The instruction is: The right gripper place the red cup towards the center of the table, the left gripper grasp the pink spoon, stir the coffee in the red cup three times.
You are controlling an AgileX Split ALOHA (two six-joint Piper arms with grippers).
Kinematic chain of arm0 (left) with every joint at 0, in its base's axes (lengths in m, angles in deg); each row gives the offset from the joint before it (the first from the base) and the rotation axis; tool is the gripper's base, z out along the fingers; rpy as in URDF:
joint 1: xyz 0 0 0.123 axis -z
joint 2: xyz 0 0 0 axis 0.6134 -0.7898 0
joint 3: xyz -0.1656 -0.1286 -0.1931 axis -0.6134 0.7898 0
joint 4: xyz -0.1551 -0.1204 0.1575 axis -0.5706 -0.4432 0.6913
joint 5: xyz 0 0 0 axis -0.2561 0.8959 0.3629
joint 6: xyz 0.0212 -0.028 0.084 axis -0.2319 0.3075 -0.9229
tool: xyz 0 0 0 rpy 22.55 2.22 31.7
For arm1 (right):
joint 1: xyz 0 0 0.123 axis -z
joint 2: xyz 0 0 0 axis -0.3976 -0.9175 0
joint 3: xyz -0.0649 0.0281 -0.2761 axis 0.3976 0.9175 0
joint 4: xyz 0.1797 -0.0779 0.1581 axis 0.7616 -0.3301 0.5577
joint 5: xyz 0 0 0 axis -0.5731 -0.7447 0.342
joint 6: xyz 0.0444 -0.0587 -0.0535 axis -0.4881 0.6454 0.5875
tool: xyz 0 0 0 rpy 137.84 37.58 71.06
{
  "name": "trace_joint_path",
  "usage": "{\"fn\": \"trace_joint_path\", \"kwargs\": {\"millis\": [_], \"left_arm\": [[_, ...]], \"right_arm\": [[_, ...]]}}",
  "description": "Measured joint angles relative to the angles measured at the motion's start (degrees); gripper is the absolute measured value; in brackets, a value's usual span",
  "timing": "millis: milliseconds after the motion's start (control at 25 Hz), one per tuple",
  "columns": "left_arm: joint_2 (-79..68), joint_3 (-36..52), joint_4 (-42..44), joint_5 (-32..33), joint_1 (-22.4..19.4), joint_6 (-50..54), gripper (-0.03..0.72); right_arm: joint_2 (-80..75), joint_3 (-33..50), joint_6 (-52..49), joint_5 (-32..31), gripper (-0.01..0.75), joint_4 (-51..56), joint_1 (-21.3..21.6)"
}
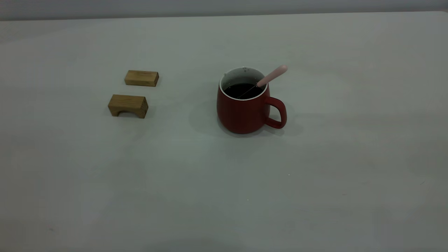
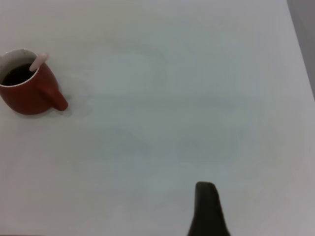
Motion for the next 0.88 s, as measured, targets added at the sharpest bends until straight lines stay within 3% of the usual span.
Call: {"fn": "trace_joint_path", "kwargs": {"millis": [120,320,640,880], "left_arm": [[6.1,2.4,0.0,0.0,-5.3,0.0,0.438],[16.8,5.8,-1.6,-1.5,-9.3,-0.4,0.438],[28.0,6.3,-8.9,-1.7,-10.0,-10.8,0.438],[33.6,6.5,-9.9,-1.7,-10.0,-13.3,0.438]], "right_arm": [[0.0,0.0,0.0,0.0,0.592,0.0,0.0],[0.0,0.0,0.0,0.0,0.592,0.0,0.0],[0.0,0.0,0.0,0.0,0.592,0.0,0.0],[0.0,0.0,0.0,0.0,0.592,0.0,0.0]]}}
